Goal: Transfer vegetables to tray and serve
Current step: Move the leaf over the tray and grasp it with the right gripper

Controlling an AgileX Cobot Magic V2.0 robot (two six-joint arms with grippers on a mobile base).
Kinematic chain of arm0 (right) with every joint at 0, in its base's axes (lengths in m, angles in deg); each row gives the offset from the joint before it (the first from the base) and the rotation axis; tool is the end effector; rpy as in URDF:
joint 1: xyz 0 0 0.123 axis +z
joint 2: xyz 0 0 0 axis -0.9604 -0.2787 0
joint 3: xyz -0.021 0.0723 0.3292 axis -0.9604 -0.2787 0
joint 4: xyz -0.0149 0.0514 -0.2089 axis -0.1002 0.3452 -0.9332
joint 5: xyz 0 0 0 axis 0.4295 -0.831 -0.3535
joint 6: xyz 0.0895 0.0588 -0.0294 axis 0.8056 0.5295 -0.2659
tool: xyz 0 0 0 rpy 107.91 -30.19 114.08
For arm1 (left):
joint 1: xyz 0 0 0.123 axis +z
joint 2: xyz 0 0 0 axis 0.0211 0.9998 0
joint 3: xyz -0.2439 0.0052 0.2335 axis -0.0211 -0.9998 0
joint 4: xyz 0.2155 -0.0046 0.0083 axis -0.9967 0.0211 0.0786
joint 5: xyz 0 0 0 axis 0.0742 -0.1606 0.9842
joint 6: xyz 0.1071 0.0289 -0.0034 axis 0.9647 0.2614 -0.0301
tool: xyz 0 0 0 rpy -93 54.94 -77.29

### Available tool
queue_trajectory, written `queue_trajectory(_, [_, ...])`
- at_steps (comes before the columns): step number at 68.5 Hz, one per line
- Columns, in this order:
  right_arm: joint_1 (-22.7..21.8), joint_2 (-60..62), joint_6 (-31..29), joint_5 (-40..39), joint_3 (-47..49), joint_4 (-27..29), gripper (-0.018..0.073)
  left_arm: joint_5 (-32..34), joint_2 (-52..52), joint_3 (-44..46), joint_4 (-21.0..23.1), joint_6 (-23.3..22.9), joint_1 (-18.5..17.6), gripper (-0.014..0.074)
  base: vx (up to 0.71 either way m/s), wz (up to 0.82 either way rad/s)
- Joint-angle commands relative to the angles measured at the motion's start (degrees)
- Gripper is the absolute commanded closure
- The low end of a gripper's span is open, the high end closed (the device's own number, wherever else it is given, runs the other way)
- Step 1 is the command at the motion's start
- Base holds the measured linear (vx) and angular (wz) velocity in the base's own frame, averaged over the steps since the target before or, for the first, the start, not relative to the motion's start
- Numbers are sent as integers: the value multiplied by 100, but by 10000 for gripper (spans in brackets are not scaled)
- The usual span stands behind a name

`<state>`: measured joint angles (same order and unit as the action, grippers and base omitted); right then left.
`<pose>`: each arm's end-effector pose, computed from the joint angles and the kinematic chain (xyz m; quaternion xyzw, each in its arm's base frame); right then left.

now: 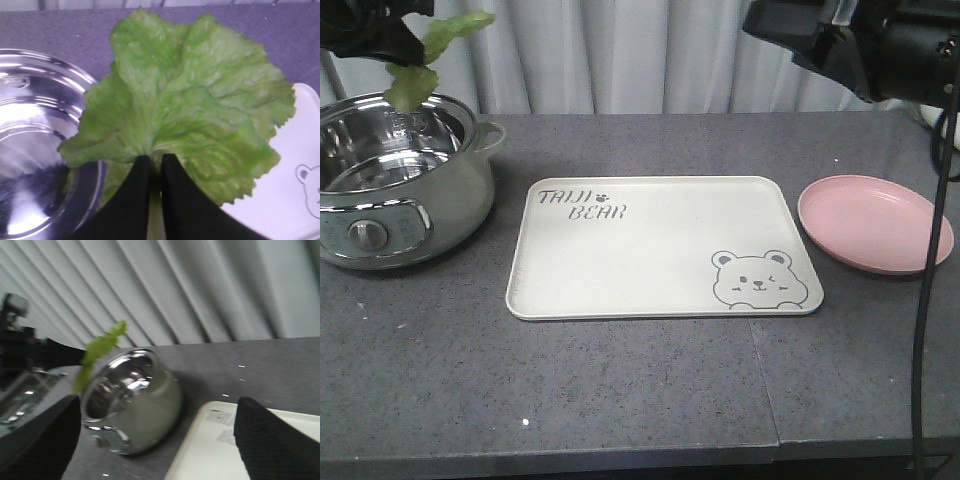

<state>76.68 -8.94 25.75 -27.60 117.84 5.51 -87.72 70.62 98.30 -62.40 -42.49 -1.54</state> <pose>0.2700 0.0876 0.4674 -0.0725 0.7330 0.4267 0.5247 0.3964 -0.0523 0.4605 0.0478 0.9202 -0.1611 0.3536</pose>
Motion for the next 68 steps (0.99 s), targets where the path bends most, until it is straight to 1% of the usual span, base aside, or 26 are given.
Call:
queue_trajectory(1, [-16,-216,-425,567,329,1334,-35,261,-325,160,303,93,-313,603,0,0])
queue_trajectory(6, [-16,-447,-584,864,342,1913,-35,266,-325,160,303,93,-574,603,0,0])
queue_trajectory(19, [-16,-970,-386,1489,534,1906,-35,480,-325,160,309,144,-1295,603,0,0])
queue_trajectory(29, [-16,-1131,-379,1516,633,1906,-35,595,-325,160,304,239,-1715,603,0,0])
queue_trajectory(43, [-16,-1158,-290,1413,671,1906,-35,656,-325,160,290,244,-2125,603,0,0])
queue_trajectory(55, [-16,-1158,-245,1411,671,1906,-35,844,-325,160,290,244,-2385,603,0,0])
queue_trajectory(68, [-10,-1158,-182,1417,671,1906,-35,848,-325,160,294,244,-2657,603,0,0])
